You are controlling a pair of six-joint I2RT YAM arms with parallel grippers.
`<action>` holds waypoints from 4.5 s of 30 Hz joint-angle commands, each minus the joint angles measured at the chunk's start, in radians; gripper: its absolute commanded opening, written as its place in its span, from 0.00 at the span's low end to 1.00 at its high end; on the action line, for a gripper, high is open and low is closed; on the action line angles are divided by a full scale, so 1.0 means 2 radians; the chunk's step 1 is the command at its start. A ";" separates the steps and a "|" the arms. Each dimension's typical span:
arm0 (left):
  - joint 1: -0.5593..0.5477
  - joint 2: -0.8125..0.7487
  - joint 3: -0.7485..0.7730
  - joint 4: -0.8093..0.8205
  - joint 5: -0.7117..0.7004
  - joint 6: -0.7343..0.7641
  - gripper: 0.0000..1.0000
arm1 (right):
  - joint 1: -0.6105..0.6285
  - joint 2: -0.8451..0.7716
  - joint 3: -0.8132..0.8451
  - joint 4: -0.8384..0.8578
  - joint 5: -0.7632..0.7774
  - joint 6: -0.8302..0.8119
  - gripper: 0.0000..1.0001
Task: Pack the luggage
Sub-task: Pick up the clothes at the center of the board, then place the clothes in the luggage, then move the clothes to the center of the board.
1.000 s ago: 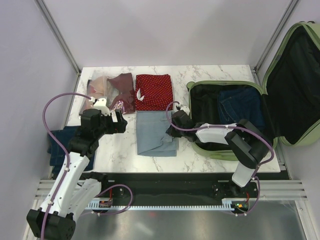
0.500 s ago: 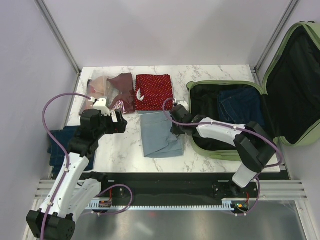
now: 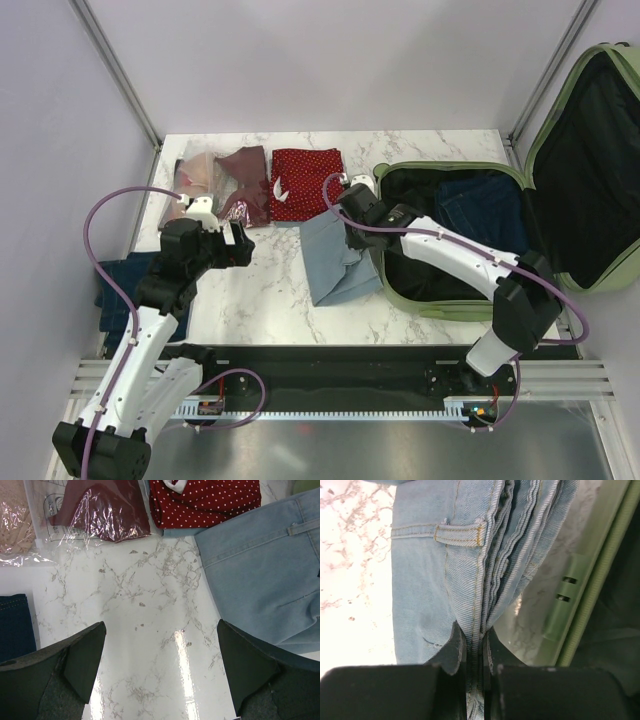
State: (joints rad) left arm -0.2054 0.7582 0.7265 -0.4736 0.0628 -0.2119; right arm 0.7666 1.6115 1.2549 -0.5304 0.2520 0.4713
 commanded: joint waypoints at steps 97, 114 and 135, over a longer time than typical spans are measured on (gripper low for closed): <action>-0.005 0.043 0.009 0.007 -0.096 0.034 1.00 | -0.292 -0.059 -0.044 0.060 -0.176 -0.083 0.75; 0.007 0.239 0.042 -0.001 -0.285 0.094 0.89 | -0.295 -0.133 -0.104 0.112 -0.303 -0.075 0.78; 0.086 0.335 -0.018 0.162 -0.258 0.213 0.90 | -0.316 -0.181 -0.123 0.120 -0.337 -0.081 0.79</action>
State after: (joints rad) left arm -0.0402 1.3918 0.6693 -0.2203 -0.4351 0.1413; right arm 0.1398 1.2751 1.0138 -0.3336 -0.4015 0.3187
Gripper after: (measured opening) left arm 0.908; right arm 0.792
